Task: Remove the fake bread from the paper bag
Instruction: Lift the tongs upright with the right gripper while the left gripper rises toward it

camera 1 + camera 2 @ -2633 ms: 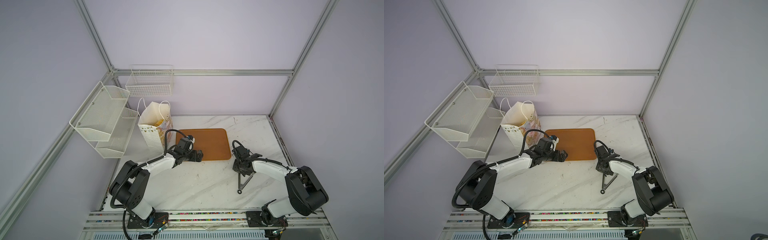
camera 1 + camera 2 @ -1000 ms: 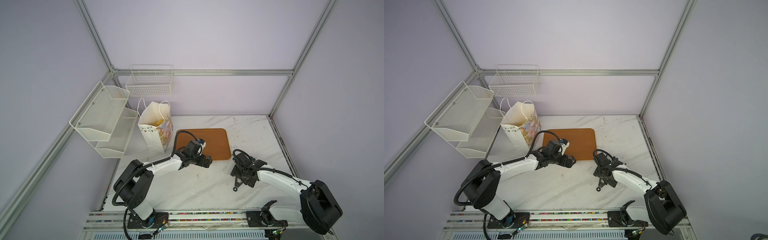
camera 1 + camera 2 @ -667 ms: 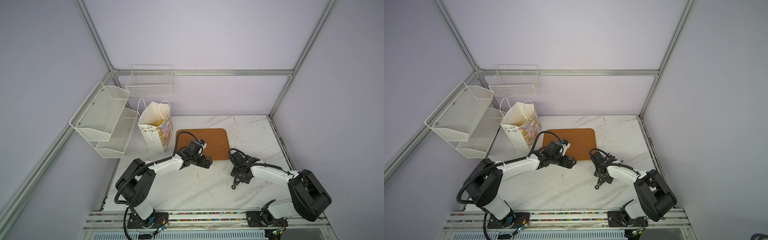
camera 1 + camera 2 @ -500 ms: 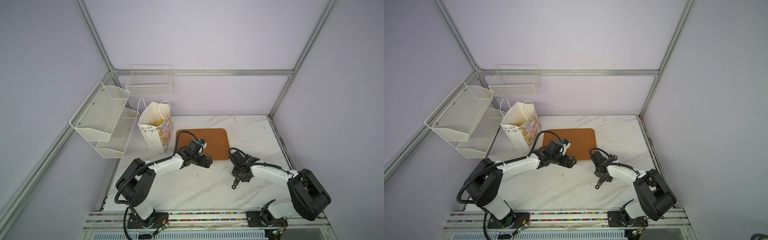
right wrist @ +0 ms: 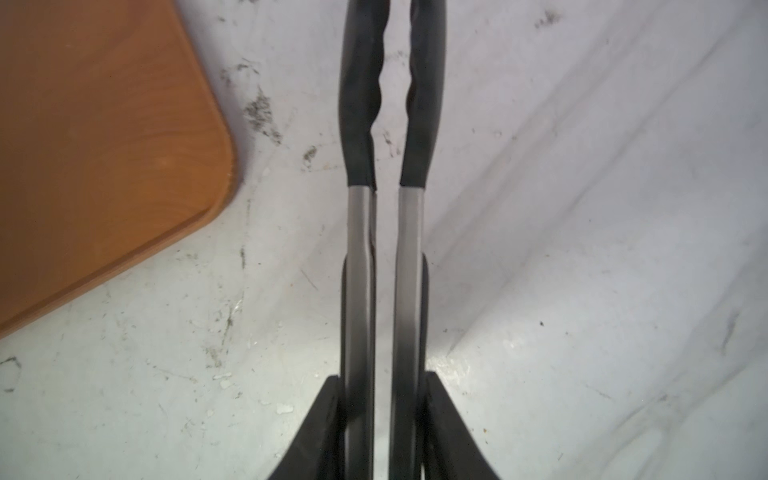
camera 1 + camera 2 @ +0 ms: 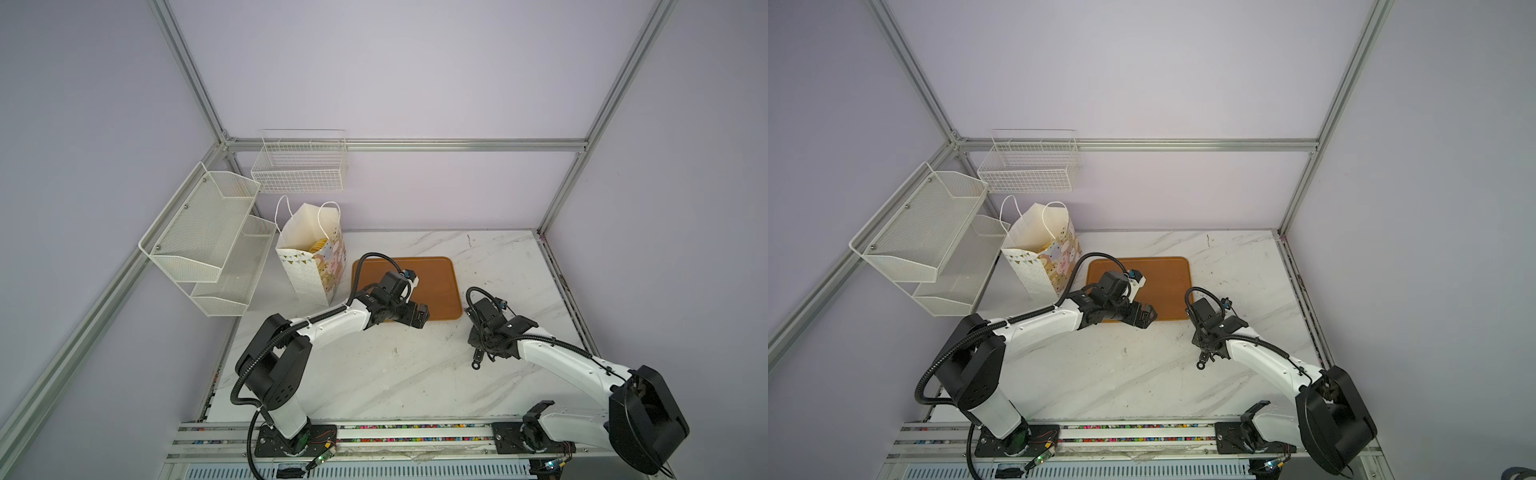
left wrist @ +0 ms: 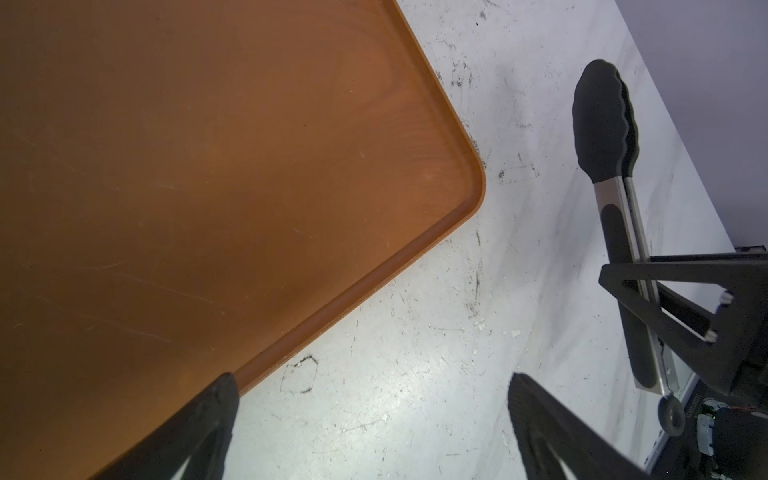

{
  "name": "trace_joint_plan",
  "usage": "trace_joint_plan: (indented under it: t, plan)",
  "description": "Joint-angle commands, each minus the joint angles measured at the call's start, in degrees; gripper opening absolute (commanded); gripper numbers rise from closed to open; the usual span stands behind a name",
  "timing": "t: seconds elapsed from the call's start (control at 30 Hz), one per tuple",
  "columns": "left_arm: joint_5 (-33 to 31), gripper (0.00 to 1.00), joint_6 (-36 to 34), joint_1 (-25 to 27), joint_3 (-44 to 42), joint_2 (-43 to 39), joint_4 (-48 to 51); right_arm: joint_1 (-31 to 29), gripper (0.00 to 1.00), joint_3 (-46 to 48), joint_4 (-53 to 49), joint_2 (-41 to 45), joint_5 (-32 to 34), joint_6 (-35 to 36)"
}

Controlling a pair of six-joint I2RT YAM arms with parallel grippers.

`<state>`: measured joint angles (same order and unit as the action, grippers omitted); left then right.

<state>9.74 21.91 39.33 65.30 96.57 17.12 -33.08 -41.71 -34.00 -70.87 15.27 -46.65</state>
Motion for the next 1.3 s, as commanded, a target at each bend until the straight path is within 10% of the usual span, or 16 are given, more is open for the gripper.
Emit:
trace_joint_plan:
  t: [0.0, 0.47, 0.87, 1.27]
  plan:
    - [2.2, 1.00, 0.8, -1.9, 7.1, -3.8, 1.0, -0.2, 0.00, -3.4, 2.1, 3.1, 2.3, 7.5]
    - [22.7, 0.99, 13.1, -15.0, 0.7, -14.5, -15.1, -1.5, 0.00, -12.4, 18.0, 7.2, -10.2, 28.5]
    - [39.7, 0.93, 9.5, -19.9, -3.2, -18.4, -31.4, -1.5, 0.00, -15.5, 30.6, 3.2, -31.2, 34.1]
    - [41.7, 0.93, 9.6, -20.1, -1.4, -17.5, -32.5, -1.5, 0.00, -16.0, 33.5, 2.7, -39.3, 36.2]
